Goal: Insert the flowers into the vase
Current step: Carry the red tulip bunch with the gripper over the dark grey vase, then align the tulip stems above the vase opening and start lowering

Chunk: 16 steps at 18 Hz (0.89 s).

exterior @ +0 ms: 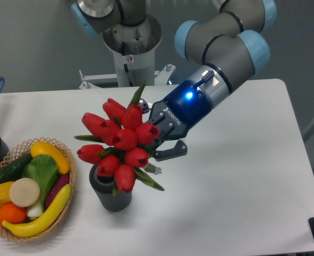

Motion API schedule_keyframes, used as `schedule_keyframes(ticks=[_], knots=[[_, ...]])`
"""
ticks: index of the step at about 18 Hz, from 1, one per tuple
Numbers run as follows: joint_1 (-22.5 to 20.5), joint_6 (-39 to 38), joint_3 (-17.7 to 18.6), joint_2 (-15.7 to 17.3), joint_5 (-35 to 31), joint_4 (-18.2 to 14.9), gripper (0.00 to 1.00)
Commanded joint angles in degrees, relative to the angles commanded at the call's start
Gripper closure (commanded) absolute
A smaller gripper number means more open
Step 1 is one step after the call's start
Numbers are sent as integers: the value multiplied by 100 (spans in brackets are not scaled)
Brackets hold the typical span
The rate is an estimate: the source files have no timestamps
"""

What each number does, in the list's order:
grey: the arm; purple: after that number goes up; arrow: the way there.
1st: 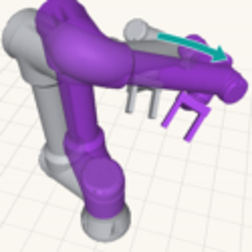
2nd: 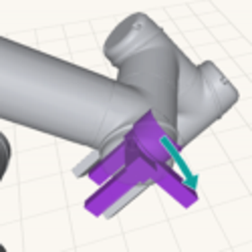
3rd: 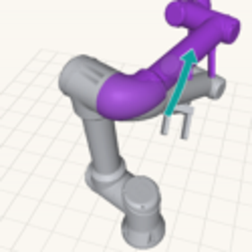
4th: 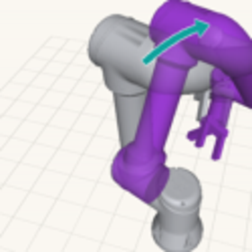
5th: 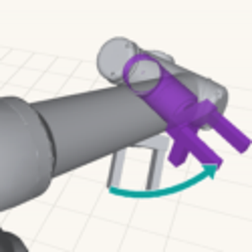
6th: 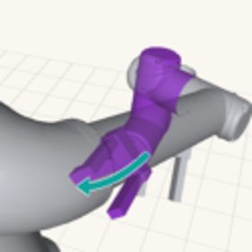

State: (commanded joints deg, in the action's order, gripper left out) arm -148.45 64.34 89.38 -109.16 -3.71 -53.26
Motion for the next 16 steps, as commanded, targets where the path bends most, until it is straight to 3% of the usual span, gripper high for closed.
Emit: schedule_keyframes(ticks=[4,16], knots=[[0,35,571,193,327,9,73],[255,132,721,132,766,26,73]])
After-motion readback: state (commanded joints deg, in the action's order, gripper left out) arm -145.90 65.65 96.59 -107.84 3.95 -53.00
